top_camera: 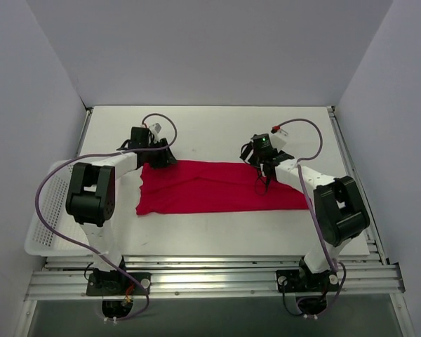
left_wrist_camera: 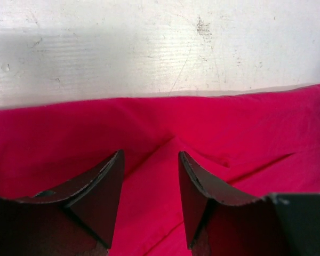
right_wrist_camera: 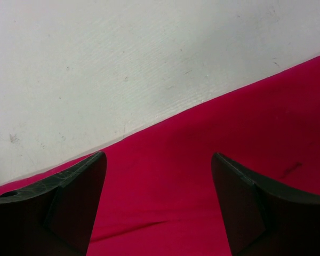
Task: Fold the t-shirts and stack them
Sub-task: Fold the other side of the tshirt into a rectangle
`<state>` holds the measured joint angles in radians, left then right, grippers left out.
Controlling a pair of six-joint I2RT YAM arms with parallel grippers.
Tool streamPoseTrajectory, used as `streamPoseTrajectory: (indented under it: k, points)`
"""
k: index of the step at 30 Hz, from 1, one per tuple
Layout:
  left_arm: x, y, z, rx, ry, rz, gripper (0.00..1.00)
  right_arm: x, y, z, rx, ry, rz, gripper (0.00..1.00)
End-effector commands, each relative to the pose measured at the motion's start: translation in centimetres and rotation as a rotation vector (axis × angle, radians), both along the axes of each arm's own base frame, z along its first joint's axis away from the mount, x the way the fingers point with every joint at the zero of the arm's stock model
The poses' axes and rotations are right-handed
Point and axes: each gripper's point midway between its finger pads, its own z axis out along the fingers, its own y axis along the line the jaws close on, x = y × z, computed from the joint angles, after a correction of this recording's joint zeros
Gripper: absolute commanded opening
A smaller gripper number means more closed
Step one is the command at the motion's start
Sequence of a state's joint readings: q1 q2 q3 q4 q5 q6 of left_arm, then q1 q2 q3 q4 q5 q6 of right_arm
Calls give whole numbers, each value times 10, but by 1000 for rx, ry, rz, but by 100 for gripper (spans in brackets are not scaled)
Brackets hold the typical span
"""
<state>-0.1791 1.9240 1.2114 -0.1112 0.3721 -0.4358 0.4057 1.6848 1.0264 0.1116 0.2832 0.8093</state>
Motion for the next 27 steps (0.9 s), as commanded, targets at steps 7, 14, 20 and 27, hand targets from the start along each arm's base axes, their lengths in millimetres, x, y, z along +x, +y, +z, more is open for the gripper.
streamPoseTrajectory:
  k: [7, 14, 20, 27]
  points:
    - [25, 5, -7, 64, -42, -2, 52, 5, -4, 20, -6, -48, -14, 74]
    - [14, -4, -15, 80, -17, -32, 49, 5, -6, 10, -12, -29, -21, 74]
    - [2, -8, -8, 81, -31, -40, 47, 5, -4, 4, -12, -18, -19, 74]
    - [-4, -13, 8, 46, -53, -58, 47, 5, -3, -1, -13, -11, -17, 74]
